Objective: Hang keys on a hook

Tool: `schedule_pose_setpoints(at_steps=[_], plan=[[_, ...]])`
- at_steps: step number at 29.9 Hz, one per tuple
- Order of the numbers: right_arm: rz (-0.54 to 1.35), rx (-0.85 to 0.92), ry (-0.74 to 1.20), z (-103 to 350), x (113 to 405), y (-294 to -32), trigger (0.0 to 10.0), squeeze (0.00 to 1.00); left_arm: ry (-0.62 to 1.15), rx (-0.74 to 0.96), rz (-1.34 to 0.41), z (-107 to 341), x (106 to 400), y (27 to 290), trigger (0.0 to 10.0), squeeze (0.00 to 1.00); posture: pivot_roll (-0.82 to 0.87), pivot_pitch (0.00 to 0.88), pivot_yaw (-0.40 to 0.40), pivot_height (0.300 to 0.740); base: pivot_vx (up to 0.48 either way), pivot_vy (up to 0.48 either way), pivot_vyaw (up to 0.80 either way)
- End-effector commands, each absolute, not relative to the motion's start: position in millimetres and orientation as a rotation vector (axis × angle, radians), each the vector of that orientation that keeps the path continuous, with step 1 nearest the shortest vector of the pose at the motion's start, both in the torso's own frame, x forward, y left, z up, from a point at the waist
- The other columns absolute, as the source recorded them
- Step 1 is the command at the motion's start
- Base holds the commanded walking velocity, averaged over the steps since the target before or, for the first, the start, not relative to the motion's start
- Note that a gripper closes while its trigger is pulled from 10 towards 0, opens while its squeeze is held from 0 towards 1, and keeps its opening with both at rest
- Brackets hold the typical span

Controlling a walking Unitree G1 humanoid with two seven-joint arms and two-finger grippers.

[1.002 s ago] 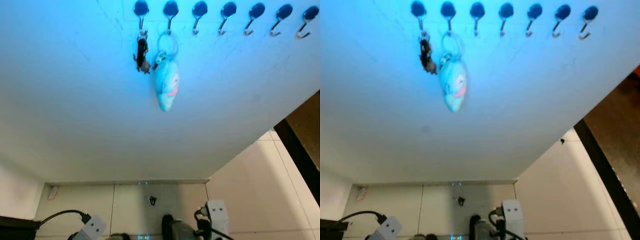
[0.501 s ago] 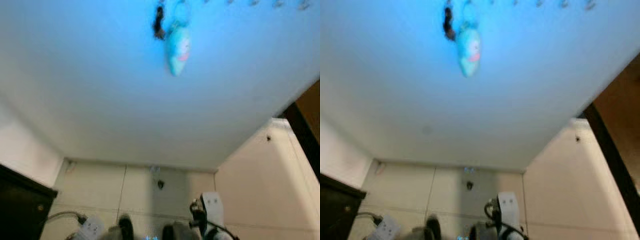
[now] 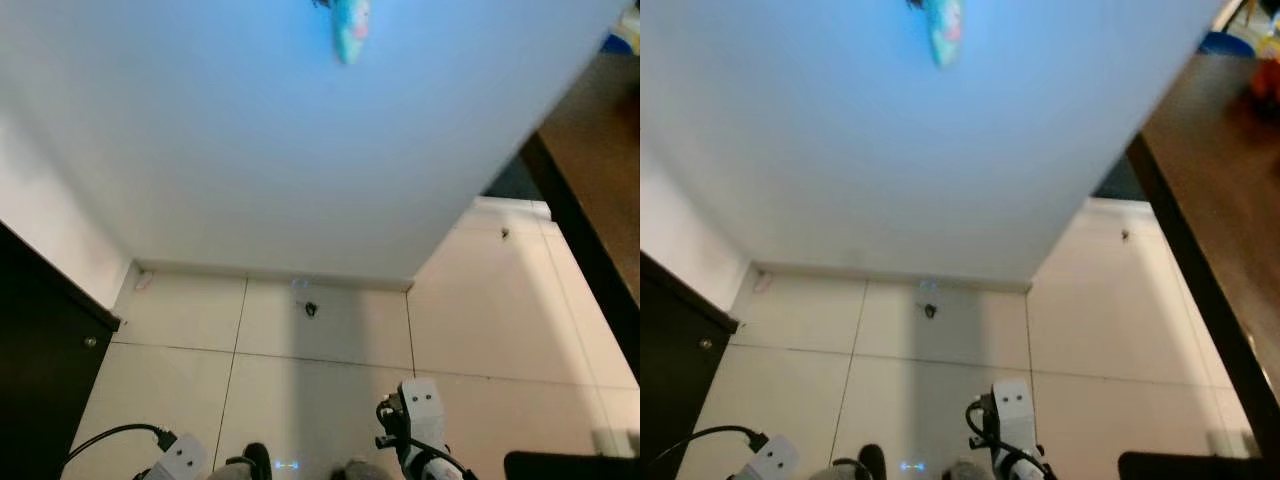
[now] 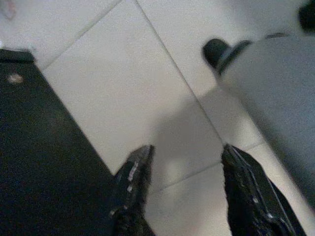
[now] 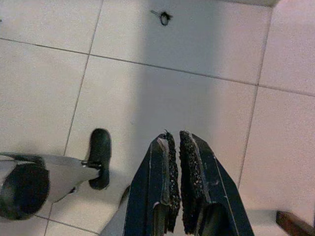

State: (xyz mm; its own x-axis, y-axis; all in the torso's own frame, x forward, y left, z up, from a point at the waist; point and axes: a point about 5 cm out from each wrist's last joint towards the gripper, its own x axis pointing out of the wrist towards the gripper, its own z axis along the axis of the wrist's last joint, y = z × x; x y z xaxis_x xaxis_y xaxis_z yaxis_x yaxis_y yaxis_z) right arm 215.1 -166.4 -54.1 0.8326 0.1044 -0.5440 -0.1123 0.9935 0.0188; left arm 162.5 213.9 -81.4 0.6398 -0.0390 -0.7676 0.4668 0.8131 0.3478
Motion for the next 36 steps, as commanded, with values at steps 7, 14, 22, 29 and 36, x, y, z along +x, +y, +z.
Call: schedule_pose_setpoints(at_steps=[7,14,22,29,36], plan=[[0.048,0.045,0.233,4,271,-179,10.0,0.00,0.531,0.256,-0.156,-49,210,202,10.0,0.00,-0.15,0.147,0.029,0.740,0.000,0.000,-0.58],[0.060,0.069,-0.021,61,305,-178,10.0,0.00,0.137,0.143,-0.230,55,315,159,10.0,0.00,-0.16,0.151,0.034,0.740,0.000,0.000,-0.80],[0.114,0.103,-0.258,124,321,-161,10.0,0.00,-0.086,0.028,-0.275,116,335,132,10.0,0.00,-0.16,0.155,0.035,0.740,0.000,0.000,-0.80],[0.169,0.113,-0.375,162,324,-148,10.0,0.00,-0.151,-0.012,-0.300,152,338,124,10.0,0.00,-0.15,0.156,0.037,0.740,0.000,0.000,-0.80],[0.191,0.114,-0.402,176,321,-143,10.0,0.00,-0.194,0.013,-0.281,163,334,126,10.0,0.00,-0.15,0.158,0.038,0.740,0.000,0.000,-0.80]])
